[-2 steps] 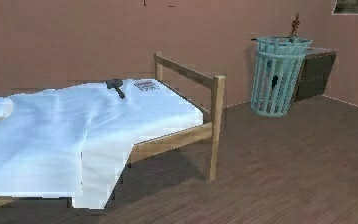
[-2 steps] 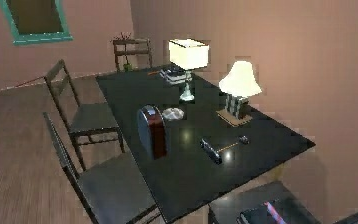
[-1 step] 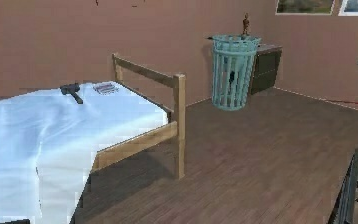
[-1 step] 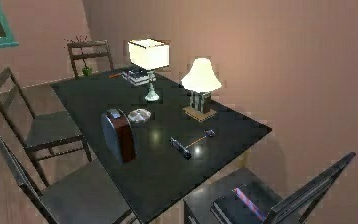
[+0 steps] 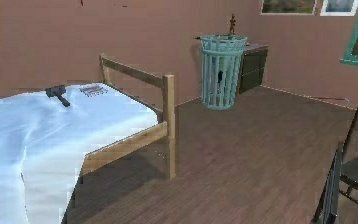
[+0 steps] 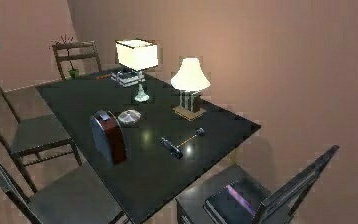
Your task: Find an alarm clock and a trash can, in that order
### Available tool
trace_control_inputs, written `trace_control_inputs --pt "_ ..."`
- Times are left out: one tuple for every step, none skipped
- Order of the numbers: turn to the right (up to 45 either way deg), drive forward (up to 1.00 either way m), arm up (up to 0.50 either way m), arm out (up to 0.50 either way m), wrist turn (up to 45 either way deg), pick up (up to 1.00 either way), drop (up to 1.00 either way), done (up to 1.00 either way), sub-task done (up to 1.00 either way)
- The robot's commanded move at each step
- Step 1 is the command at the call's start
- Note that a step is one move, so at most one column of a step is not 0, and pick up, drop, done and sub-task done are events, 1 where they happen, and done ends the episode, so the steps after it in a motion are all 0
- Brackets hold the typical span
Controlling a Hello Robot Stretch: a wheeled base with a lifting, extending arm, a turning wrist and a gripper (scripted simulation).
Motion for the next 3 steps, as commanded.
trace_control_inputs --pt "0.0 0.85 0.00 0.00 0.0 0.00 0.00 0.00 0.00" --pt "30.0 0.00 0.00 0.00 0.0 0.00 0.00 0.00 0.00" --pt "0.0 1.00 0.00 0.00 0.0 0.00 0.00 0.00 0.00"
